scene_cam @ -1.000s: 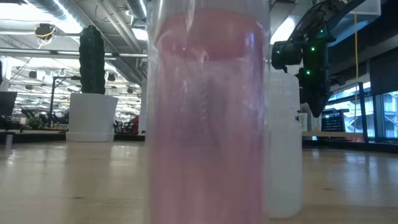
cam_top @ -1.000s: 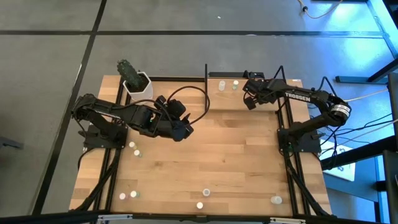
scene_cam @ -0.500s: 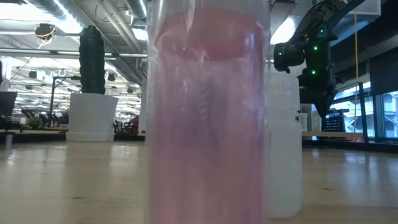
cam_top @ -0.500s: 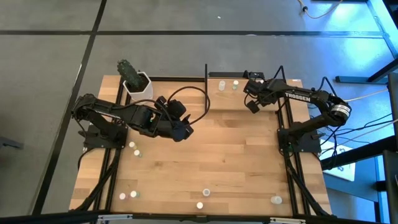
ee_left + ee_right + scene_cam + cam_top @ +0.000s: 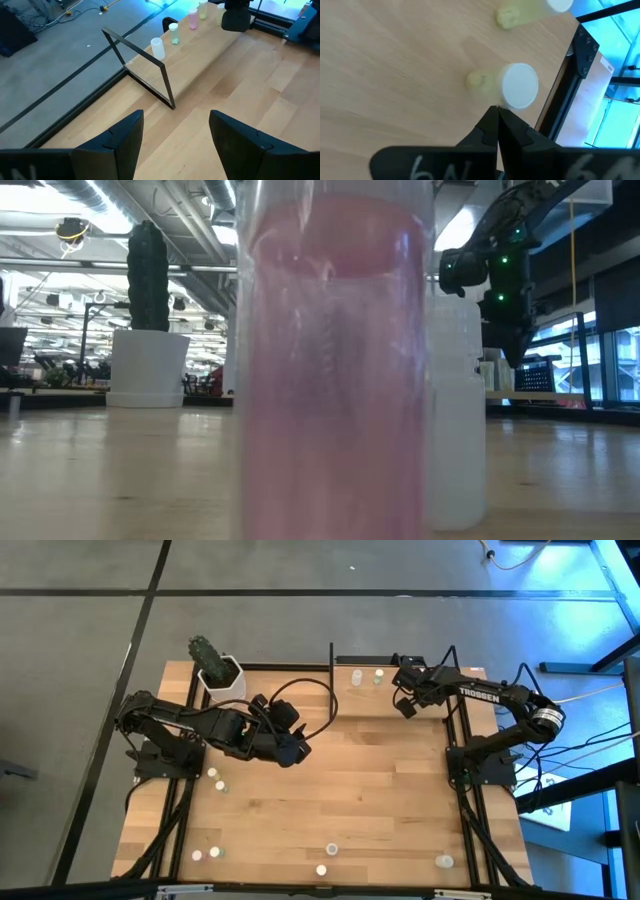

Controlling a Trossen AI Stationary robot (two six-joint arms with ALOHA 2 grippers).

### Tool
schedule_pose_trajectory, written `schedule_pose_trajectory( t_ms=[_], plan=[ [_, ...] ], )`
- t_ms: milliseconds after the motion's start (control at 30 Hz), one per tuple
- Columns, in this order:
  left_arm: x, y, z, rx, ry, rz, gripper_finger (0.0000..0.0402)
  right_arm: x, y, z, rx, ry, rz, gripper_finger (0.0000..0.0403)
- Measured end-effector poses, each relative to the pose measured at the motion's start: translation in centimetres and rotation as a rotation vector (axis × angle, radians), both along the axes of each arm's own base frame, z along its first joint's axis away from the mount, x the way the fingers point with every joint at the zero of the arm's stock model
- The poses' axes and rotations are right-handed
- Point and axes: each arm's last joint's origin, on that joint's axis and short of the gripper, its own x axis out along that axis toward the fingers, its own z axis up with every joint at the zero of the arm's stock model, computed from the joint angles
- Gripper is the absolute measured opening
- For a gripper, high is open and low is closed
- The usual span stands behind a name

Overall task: Pick and place medicine bottles onto shelf by color
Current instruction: Put the top yellow pill bottle on the shelf aligned with the other yellow pill bottle, then put the left transparent pill bottle on the shelf aligned with the other transparent pill bottle

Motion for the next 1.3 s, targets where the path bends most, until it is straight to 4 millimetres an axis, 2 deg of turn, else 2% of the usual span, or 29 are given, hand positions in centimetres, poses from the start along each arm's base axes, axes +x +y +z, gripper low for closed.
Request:
schedule_pose_trajectory(
  t_ms=[400, 633, 767, 933, 1100, 1300],
  plan=[
    [0.0, 0.0, 0.0, 0.0, 0.0, 0.0, 0.022, 0.0, 0.0, 0.2, -0.007, -0.006, 0.021, 0.0005],
    [0.0, 0.0, 0.0, 0.0, 0.0, 0.0, 0.022, -0.1, 1.7, 2.2, -0.06, -0.091, 0.081, 0.0005],
    [0.0, 0.0, 0.0, 0.0, 0.002, 0.0, 0.022, -0.3, 3.6, 3.9, -0.053, -0.196, 0.181, 0.0005],
    [0.0, 0.0, 0.0, 0.003, 0.008, -0.002, 0.022, 0.0, 7.3, 5.8, 0.024, -0.348, 0.379, 0.0005],
    [-0.3, 0.0, -0.2, -0.005, 0.039, -0.009, 0.022, 0.6, 11.0, 8.4, 0.07, -0.423, 0.539, 0.0005],
    [-0.6, -0.3, -0.7, -0.145, 0.127, -0.099, 0.022, 1.7, 15.5, 12.3, 0.165, -0.581, 0.831, 0.0005]
  ],
)
